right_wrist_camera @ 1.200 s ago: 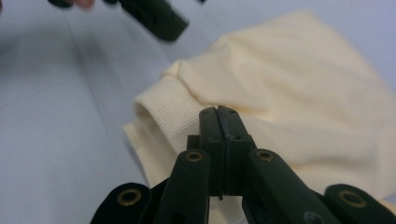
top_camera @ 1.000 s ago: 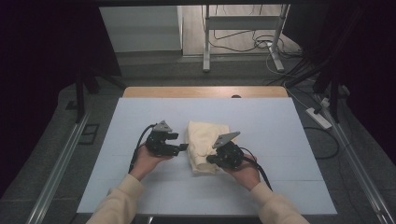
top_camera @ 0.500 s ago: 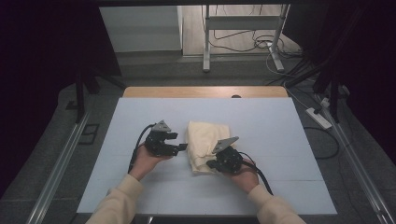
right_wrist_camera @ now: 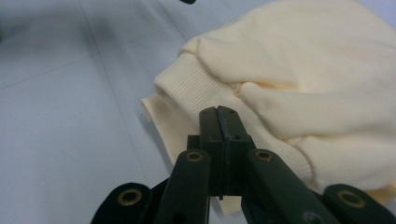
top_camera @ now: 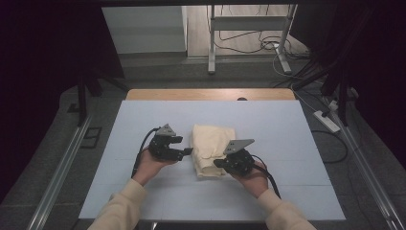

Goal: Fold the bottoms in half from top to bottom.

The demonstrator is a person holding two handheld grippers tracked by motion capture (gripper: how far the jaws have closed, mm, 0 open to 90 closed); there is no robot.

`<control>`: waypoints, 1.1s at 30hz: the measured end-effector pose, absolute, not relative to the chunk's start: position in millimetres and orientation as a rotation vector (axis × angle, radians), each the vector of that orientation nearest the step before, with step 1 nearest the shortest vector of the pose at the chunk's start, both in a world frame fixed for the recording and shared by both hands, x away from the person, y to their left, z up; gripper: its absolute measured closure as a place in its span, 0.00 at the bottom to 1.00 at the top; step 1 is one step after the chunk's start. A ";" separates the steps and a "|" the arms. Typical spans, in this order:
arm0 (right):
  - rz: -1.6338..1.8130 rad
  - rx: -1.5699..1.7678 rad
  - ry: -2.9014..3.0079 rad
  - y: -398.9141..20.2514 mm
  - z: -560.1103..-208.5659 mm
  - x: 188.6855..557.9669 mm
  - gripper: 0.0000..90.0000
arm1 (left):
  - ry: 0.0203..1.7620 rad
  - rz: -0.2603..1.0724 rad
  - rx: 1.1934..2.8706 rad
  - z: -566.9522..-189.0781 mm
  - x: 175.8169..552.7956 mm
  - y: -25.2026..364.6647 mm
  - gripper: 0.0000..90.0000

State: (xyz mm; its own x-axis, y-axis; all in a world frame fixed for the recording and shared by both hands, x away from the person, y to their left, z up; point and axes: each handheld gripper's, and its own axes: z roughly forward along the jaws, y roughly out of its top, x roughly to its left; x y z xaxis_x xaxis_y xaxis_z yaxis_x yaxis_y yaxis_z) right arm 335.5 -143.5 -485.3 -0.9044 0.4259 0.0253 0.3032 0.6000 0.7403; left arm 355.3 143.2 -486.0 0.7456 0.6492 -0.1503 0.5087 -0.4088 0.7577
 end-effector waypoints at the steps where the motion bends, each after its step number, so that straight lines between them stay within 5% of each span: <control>1: 1.195 0.621 2.665 -145.2 -484.6 335.6 0.99 | 0.869 0.211 2.095 -485.8 354.9 143.3 0.35; 16: 1.205 0.699 2.638 -171.9 -481.6 333.8 0.96 | 0.905 0.216 2.076 -488.4 333.5 160.2 0.34; 25: 1.212 0.826 2.554 -205.0 -484.2 322.2 0.54 | 0.920 0.213 2.098 -495.9 300.8 173.5 0.34; 33: 1.154 0.873 2.536 -236.5 -489.9 311.7 0.46 | 0.910 0.220 2.135 -500.4 286.1 173.8 0.33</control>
